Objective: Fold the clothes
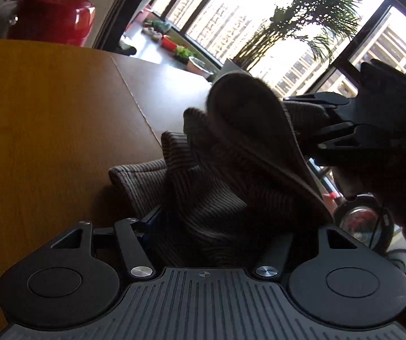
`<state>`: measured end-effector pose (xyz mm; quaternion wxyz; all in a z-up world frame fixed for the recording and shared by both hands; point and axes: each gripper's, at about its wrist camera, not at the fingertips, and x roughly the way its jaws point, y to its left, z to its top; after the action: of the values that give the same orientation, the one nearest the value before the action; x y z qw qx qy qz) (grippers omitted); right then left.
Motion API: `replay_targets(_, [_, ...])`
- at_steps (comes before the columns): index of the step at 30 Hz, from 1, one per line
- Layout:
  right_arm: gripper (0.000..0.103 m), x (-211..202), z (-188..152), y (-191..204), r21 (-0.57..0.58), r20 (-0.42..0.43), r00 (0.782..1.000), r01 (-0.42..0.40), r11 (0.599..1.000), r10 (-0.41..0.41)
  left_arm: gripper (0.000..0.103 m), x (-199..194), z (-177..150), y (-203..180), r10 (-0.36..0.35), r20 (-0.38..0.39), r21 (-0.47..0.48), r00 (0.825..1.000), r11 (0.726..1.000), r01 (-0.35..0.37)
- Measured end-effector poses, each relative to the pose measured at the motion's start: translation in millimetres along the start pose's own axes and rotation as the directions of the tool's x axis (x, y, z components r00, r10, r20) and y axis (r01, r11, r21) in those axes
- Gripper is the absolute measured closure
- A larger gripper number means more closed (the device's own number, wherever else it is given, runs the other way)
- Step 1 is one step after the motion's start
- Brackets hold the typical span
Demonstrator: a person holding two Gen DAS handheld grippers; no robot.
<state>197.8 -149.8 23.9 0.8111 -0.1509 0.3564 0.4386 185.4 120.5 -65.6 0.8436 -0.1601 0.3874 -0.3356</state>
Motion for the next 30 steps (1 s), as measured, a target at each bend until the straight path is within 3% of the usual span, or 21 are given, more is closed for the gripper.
replay_targets(4, [0.073, 15.7, -7.1, -25.0, 0.109, 0.008, 0.997, -0.075, 0.991, 0.074, 0.024, -37.9, 0.2, -11.8, 0.059, 0.123, 0.055, 0.991, 0.996, -0.067])
replay_targets(6, [0.073, 13.5, -7.8, -27.5, 0.125, 0.028, 0.996, -0.086, 0.988, 0.083, 0.019, -57.6, 5.0, -18.8, 0.065, 0.19, 0.06, 0.98, 0.995, -0.077])
replay_targets(8, [0.075, 9.9, -8.1, -27.9, 0.131, 0.05, 0.995, -0.09, 0.987, 0.085, 0.007, -71.0, 11.2, -29.3, 0.048, 0.246, 0.066, 0.968, 0.996, -0.066])
replay_targets(9, [0.076, 6.0, -7.9, -25.9, 0.129, 0.066, 0.994, -0.092, 0.987, 0.084, 0.007, -74.1, 15.4, -34.5, 0.039, 0.264, 0.068, 0.964, 0.996, -0.059])
replay_targets(15, [0.08, -55.3, -7.8, 1.0, 0.033, 0.196, 0.965, -0.184, 0.982, 0.174, 0.006, -44.1, 4.9, -67.1, 0.001, 0.183, 0.158, 0.983, 0.987, -0.03])
replay_targets(20, [0.08, -66.7, -11.6, 16.0, 0.01, 0.194, 0.967, -0.17, 0.985, 0.165, 0.005, -23.8, -13.3, -71.3, -0.017, 0.136, 0.182, 0.991, 0.983, -0.008])
replay_targets(24, [0.08, -41.6, -3.1, 4.7, 0.033, 0.204, 0.964, -0.181, 0.983, 0.171, 0.006, -7.7, -27.8, -74.4, -0.03, 0.097, 0.2, 0.995, 0.98, 0.01])
replay_targets(30, [0.08, 38.9, -9.7, -23.4, 0.125, 0.114, 0.979, -0.181, 0.976, 0.167, 0.007, -34.4, -18.2, -70.8, 0.093, 0.161, 0.193, 0.982, 0.973, -0.124])
